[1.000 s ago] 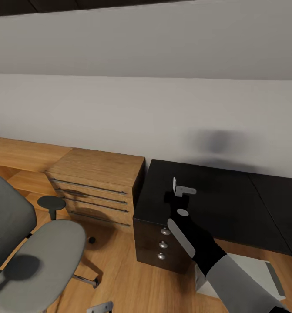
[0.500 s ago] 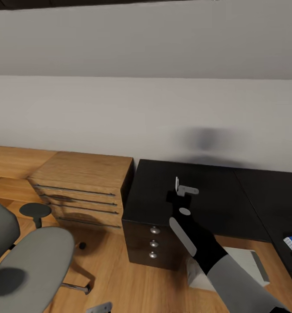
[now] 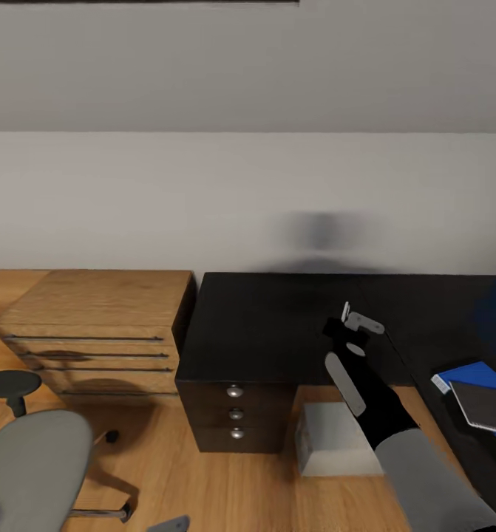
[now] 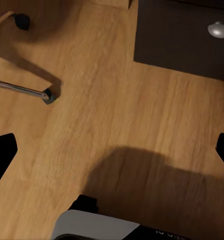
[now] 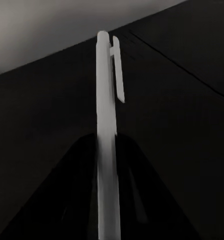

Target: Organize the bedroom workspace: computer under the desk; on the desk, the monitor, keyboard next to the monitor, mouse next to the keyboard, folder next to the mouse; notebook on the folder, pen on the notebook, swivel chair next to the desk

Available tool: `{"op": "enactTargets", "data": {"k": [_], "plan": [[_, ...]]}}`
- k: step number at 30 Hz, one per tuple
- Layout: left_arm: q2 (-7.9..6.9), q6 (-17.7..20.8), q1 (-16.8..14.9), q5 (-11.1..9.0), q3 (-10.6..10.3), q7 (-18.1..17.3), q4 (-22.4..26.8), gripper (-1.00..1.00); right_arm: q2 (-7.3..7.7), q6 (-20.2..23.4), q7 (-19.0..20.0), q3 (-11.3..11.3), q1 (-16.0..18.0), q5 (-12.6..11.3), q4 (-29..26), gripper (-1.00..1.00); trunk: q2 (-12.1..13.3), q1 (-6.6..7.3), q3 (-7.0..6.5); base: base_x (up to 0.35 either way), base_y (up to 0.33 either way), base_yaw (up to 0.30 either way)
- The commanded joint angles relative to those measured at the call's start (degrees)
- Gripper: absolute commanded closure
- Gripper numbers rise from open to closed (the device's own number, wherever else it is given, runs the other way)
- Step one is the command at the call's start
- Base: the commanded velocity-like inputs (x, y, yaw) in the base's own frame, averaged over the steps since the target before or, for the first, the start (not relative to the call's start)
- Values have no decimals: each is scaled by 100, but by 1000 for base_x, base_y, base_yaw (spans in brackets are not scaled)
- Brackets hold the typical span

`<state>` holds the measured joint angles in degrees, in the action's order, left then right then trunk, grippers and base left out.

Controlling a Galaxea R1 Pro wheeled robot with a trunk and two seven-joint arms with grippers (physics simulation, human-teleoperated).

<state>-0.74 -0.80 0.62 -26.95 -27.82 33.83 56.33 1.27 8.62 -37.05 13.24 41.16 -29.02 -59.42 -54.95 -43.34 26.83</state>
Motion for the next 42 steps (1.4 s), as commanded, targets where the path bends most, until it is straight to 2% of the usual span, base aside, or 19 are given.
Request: {"op": "enactTargets", "data": {"k": [1, 3, 6, 10, 11, 18, 22, 25, 31, 42], "plan": [[-7, -8, 0, -48, -20, 36, 4, -100, 31, 29, -32, -63, 6, -23, -3, 100, -5, -1, 5, 0, 0, -297], [-6, -8, 0, -48, -21, 36, -20, -100, 83, 31, -28, -211, 6, -22, 1, 100, -5, -1, 5, 0, 0, -297], [-2, -8, 0, -49, -34, 43, -80, -100, 260, 24, -23, -510, 6, -19, 9, 100, -5, -1, 5, 0, 0, -297], [-3, -8, 0, -48, -38, 44, -92, -100, 363, 6, -29, -587, 12, -23, 54, 100, -5, -1, 5, 0, 0, -297], [-2, -10, 0, -53, -39, 50, -94, -100, 421, 2, -30, -683, 13, -24, 83, 100, -5, -1, 5, 0, 0, -297], [2, -9, 0, -49, -39, 59, -116, -100, 518, -1, -29, -1104, 15, -17, 242, 100, -5, -1, 5, 0, 0, -297], [-1, -13, 0, -48, -41, 60, -128, -100, 542, -6, -27, -1207, 20, -19, 263, 100, -5, -1, 5, 0, -67, -297], [3, -22, 0, -46, -54, 49, -131, -100, 548, -12, -20, -1380, 23, -25, 386, 100, -5, -1, 5, 0, -172, -297], [3, -24, 0, -41, -71, 48, -132, -100, 546, -48, -11, -1438, 23, -9, 452, 100, -5, -1, 5, 0, -184, -248], [6, -18, 0, -33, -83, 53, -131, -100, 541, -223, 96, -1398, 23, 14, 466, 100, -5, -1, 5, 0, -21, -27]]}}
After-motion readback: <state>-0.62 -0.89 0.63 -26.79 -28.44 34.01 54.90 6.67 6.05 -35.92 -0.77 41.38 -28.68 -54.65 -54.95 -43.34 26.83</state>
